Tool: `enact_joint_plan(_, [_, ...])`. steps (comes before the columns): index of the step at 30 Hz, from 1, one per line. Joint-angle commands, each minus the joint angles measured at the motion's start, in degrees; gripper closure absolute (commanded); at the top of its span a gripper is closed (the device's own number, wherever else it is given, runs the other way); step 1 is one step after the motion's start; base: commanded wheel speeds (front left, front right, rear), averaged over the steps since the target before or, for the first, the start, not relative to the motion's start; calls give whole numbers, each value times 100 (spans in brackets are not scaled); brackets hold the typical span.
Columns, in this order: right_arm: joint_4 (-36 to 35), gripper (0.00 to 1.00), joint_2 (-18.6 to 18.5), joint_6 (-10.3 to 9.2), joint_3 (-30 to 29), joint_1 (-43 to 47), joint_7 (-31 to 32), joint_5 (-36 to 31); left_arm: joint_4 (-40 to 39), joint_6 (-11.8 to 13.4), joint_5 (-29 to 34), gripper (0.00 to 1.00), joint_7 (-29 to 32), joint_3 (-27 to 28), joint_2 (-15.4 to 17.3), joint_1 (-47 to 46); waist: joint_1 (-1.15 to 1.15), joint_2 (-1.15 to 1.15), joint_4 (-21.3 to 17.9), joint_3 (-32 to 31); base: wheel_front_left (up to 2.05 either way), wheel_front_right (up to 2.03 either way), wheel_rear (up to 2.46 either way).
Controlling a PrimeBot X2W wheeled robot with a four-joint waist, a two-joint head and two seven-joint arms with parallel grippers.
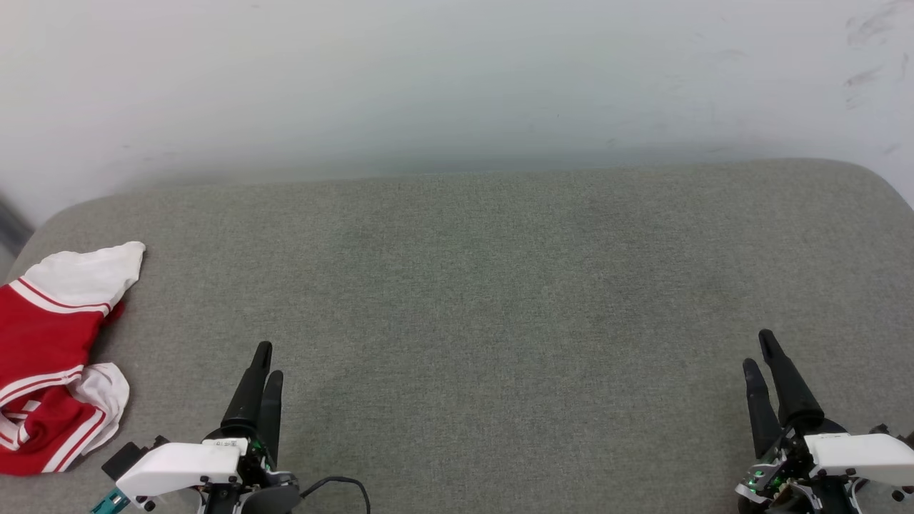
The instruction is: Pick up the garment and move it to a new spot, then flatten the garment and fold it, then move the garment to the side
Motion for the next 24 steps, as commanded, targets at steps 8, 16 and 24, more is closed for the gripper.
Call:
enact_joint_plan(8, [-304,0,-127,0,181,14,-266,-475,-314,-10,233,0,-252,-250,20,-82,0,0,3,-5,0,0,0])
enact_joint_plan(16, [-450,0,-120,0,136,57,-461,-1363,-487,-11,1156,0,-447,-428,97,-88,0,0,-5,-7,0,0,0])
enact_joint_plan(24, [-683,0,-135,1,177,61,-641,-2610,-715,-11,2215,0,-624,-484,53,-74,0,0,-28,3,0,0,0])
